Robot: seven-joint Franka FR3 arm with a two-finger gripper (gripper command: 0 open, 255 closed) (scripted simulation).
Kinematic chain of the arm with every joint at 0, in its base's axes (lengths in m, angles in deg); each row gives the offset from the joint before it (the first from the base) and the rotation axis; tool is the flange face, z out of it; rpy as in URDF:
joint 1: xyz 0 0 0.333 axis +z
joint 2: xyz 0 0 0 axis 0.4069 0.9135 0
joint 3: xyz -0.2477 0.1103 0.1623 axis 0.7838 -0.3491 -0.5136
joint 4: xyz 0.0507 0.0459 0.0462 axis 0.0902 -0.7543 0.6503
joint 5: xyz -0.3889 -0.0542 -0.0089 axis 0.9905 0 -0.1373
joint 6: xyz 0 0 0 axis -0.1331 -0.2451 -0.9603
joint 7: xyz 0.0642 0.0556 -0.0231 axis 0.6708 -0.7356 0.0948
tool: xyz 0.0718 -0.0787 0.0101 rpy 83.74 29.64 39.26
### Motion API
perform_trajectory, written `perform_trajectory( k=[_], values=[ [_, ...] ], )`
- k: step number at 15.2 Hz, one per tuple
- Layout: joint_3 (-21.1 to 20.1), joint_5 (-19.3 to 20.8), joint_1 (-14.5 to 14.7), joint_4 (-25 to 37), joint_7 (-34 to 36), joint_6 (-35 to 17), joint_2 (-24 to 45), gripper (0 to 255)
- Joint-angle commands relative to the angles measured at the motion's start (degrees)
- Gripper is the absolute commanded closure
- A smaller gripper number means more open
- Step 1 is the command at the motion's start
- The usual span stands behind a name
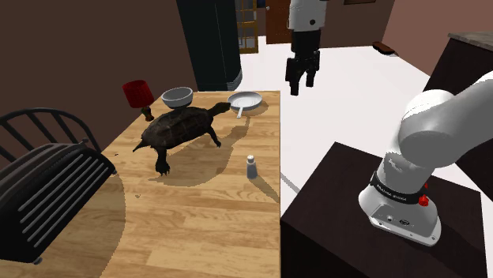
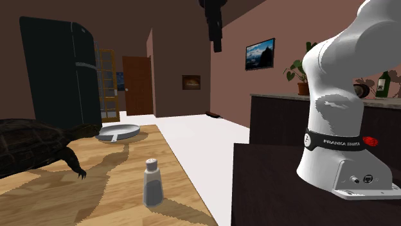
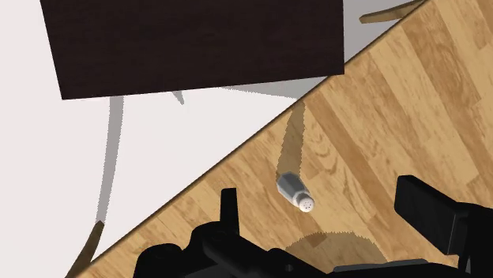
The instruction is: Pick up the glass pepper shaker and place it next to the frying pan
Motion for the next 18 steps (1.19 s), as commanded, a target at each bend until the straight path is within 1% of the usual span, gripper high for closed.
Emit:
perform_trajectory(
  k=[1, 6, 11, 15, 18],
  values=[
    [-0.96, -0.06, 0.56, -1.40, -0.05, -4.03, 2.46, 0],
    [-3.52, -0.09, 1.89, -3.37, 0.24, -14.21, 10.60, 0],
    [-6.00, 0.71, 2.87, -3.29, 1.04, -24.00, 20.47, 0],
    [-7.83, 2.38, 3.39, -1.74, 2.32, -31.17, 29.26, 0],
    [-8.93, 4.47, 3.74, 0.25, 3.82, -35.95, 36.19, 0]
  ],
)
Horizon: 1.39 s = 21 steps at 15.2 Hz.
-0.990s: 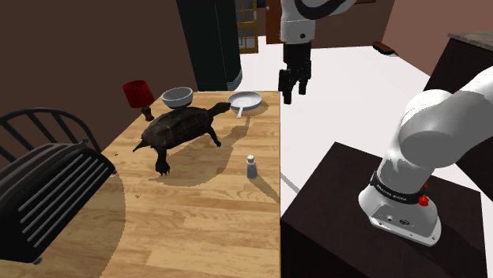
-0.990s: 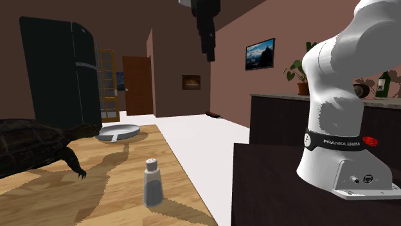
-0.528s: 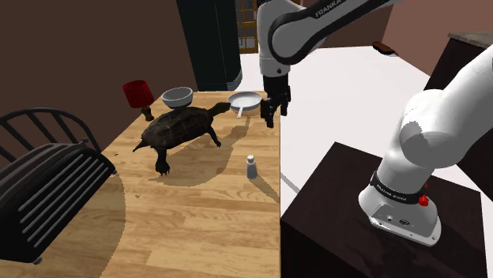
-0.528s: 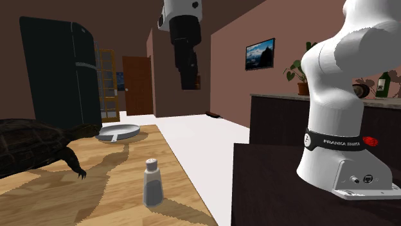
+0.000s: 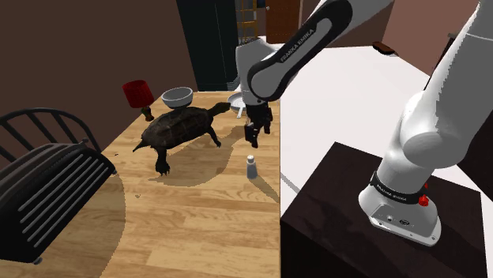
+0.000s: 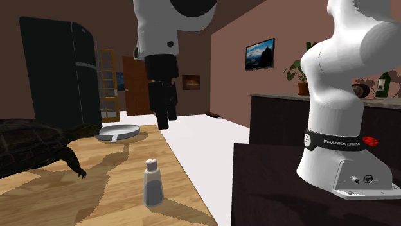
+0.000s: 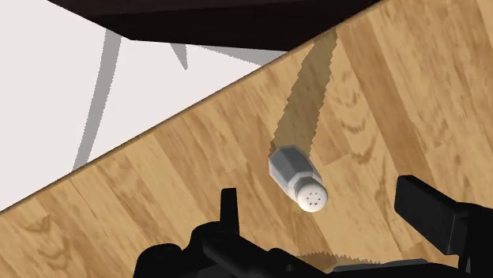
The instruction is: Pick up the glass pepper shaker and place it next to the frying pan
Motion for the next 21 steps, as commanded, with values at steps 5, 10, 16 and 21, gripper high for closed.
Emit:
perform_trajectory(
  k=[5, 10, 16, 21],
  values=[
    [-1.39, 5.76, 1.34, 5.63, 4.29, -8.06, 14.17, 0],
    [-0.97, 7.92, 1.98, 6.77, 5.75, -11.60, 19.05, 0],
    [-0.43, 9.09, 2.22, 6.38, 6.57, -14.95, 22.08, 0],
    [-0.43, 9.09, 2.22, 6.39, 6.57, -14.95, 22.08, 0]
  ],
)
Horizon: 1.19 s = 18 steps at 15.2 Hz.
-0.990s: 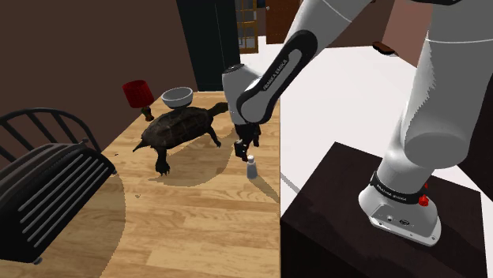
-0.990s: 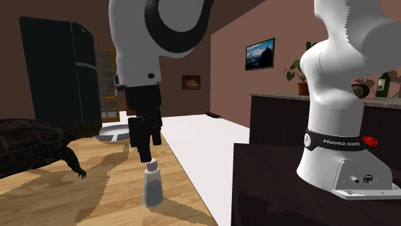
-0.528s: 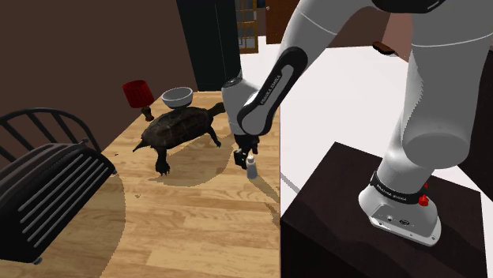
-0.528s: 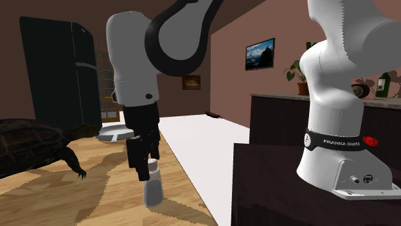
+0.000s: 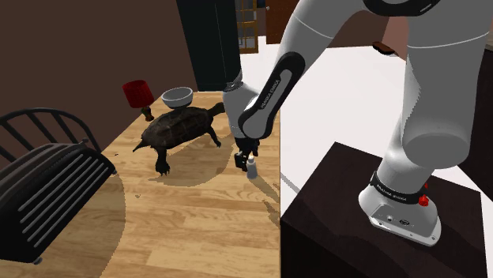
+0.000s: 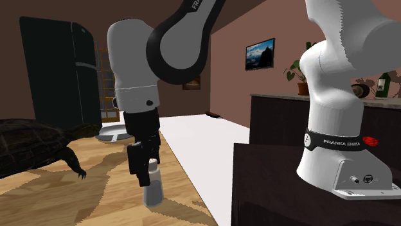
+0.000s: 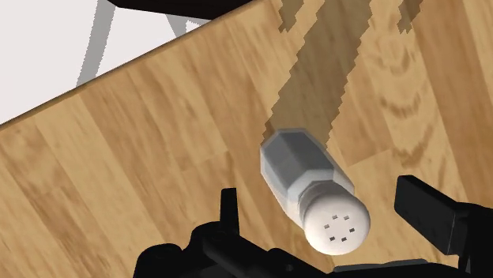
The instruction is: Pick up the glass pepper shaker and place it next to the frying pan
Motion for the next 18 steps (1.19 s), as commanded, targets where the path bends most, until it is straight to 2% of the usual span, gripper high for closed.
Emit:
perform_trajectory(
  k=[1, 2, 11, 18],
  values=[
    [0.00, 0.00, 0.00, 0.00, 0.00, 0.00, 0.00, 0],
    [0.00, 0.00, 0.00, 0.00, 0.00, 0.00, 0.00, 255],
    [0.00, 0.00, 0.00, 0.00, 0.00, -0.01, 0.01, 255],
    [-0.76, -1.82, -0.46, 0.03, -1.39, 4.94, -5.02, 255]
  ],
)
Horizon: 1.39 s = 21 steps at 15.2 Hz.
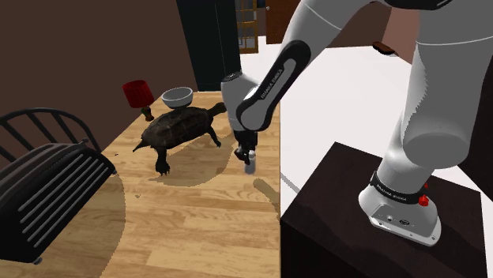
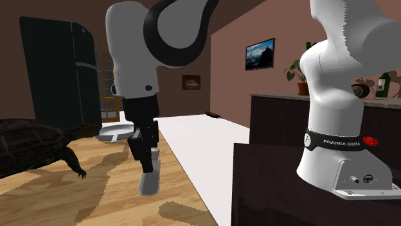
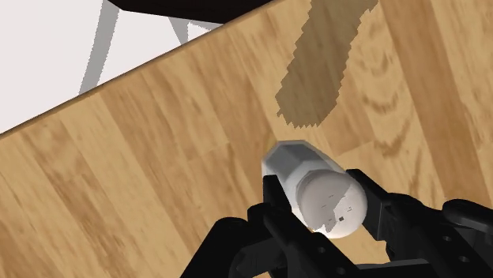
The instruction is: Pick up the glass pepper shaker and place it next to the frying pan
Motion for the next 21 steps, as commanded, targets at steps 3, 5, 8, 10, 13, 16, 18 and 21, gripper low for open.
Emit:
perform_trajectory(
  k=[3, 5, 8, 10, 13, 16, 18, 21],
  values=[
    [-0.31, -1.00, -0.19, 0.22, -0.80, 3.00, -2.83, 255],
    [-0.43, -1.44, -0.25, 0.43, -1.14, 4.48, -4.14, 255],
    [-0.55, -2.06, -0.31, 0.84, -1.63, 6.72, -6.01, 255],
    [-0.61, -2.44, -0.34, 1.18, -1.92, 8.24, -7.21, 255],
    [-0.67, -2.95, -0.36, 1.79, -2.34, 10.52, -8.92, 255],
    [-0.70, -3.40, -0.38, 2.52, -2.72, 12.82, -10.53, 255],
    [-0.71, -3.67, -0.38, 3.06, -2.95, 14.36, -11.54, 255],
    [-0.70, -4.04, -0.38, 3.98, -3.26, 16.67, -12.97, 255]
  ],
)
